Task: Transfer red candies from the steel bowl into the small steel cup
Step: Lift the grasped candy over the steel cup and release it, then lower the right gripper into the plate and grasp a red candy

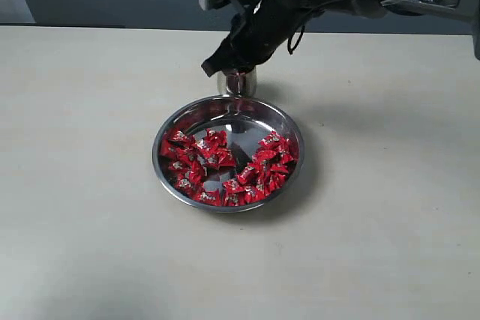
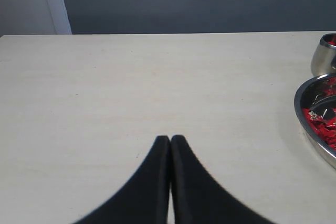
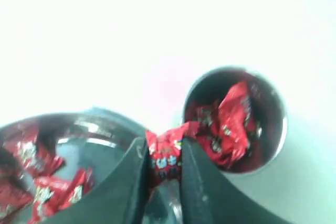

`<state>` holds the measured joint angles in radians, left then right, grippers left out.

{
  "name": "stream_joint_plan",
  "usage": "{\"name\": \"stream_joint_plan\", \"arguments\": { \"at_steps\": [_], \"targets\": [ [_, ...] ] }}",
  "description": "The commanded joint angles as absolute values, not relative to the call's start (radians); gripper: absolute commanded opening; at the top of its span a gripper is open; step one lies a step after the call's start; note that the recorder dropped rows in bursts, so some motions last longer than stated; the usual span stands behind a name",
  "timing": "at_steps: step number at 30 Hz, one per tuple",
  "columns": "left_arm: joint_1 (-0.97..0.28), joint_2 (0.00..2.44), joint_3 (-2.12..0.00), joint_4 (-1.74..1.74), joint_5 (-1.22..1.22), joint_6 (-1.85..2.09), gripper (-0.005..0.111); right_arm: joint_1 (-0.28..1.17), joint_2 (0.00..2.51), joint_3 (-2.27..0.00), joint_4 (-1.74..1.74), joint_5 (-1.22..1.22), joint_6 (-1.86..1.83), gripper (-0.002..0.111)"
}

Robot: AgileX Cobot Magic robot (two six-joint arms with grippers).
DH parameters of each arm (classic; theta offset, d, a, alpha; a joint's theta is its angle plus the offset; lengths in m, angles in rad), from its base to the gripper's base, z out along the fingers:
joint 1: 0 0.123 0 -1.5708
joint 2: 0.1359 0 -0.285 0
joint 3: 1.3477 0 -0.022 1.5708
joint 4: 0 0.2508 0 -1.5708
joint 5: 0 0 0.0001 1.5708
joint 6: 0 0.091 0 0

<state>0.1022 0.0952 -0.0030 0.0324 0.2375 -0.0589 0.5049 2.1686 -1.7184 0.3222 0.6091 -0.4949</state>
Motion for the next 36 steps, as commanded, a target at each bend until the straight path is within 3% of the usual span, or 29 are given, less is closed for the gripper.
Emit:
{"name": "stream_joint_plan", "arguments": {
  "at_steps": [1, 10, 19, 24, 30, 36],
  "targets": [
    [0.097, 0.088, 0.0, 0.033, 0.233, -0.061, 0.0, 0.5, 2.157, -1.721, 0.312, 0.454, -0.494, -0.001],
    [0.097, 0.088, 0.0, 0.033, 0.233, -0.061, 0.0, 0.487, 2.157, -1.721, 0.307, 0.409, -0.424, -0.001],
    [0.097, 0.088, 0.0, 0.033, 0.233, -0.061, 0.0, 0.451, 2.157, -1.721, 0.297, 0.427, -0.386, 0.037],
    [0.097, 0.088, 0.0, 0.033, 0.233, -0.061, 0.0, 0.451, 2.157, -1.721, 0.299, 0.449, -0.388, 0.038],
    [0.097, 0.088, 0.0, 0.033, 0.233, -0.061, 0.0, 0.456, 2.174, -1.721, 0.454, 0.891, -0.499, 0.038],
    [0.097, 0.088, 0.0, 0.033, 0.233, -0.061, 0.0, 0.496, 2.243, -1.721, 0.458, 0.989, -0.504, 0.038]
  ]
}}
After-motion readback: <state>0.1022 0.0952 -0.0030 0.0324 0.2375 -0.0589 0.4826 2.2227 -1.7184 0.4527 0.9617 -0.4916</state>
